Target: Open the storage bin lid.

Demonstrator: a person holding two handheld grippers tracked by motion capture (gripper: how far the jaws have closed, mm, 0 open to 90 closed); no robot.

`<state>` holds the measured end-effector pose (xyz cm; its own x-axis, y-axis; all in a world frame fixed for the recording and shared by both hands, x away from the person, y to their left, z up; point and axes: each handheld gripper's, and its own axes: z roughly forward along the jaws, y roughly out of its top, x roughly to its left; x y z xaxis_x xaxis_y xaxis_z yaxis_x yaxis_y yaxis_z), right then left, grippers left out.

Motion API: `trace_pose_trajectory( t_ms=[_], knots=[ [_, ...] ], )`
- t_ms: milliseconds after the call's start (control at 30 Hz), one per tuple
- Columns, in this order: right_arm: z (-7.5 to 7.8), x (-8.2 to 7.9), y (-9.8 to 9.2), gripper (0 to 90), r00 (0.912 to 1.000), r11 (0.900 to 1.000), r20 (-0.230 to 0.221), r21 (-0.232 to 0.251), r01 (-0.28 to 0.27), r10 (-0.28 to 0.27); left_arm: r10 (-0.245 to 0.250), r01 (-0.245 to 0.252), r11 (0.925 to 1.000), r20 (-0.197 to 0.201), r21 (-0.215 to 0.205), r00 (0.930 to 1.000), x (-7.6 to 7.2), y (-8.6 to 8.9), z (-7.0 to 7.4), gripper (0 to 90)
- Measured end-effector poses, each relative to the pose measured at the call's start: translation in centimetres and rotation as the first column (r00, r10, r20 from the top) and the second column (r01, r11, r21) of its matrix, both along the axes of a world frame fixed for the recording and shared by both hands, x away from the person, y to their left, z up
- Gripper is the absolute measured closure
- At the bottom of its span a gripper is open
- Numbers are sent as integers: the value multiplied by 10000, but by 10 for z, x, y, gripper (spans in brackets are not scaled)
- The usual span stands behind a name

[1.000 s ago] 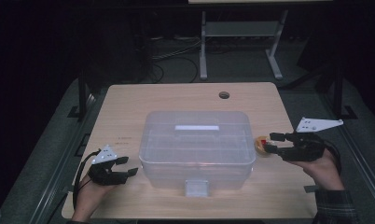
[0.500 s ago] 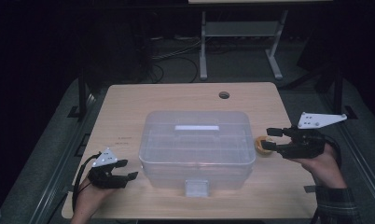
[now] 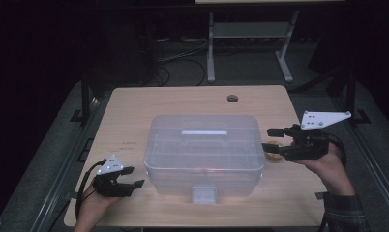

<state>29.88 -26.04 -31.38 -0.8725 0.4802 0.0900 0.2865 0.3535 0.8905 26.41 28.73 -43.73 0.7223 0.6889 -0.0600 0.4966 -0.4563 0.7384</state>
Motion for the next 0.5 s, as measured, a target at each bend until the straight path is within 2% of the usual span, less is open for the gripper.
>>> trace_pose_trajectory(
  t_ms=[500],
  knots=[
    [7, 6, 26, 412, 9973, 9976, 247, 29, -689, 688, -31, 31, 10000, -20, 40, 10000, -1, 0, 0, 326]
  ],
)
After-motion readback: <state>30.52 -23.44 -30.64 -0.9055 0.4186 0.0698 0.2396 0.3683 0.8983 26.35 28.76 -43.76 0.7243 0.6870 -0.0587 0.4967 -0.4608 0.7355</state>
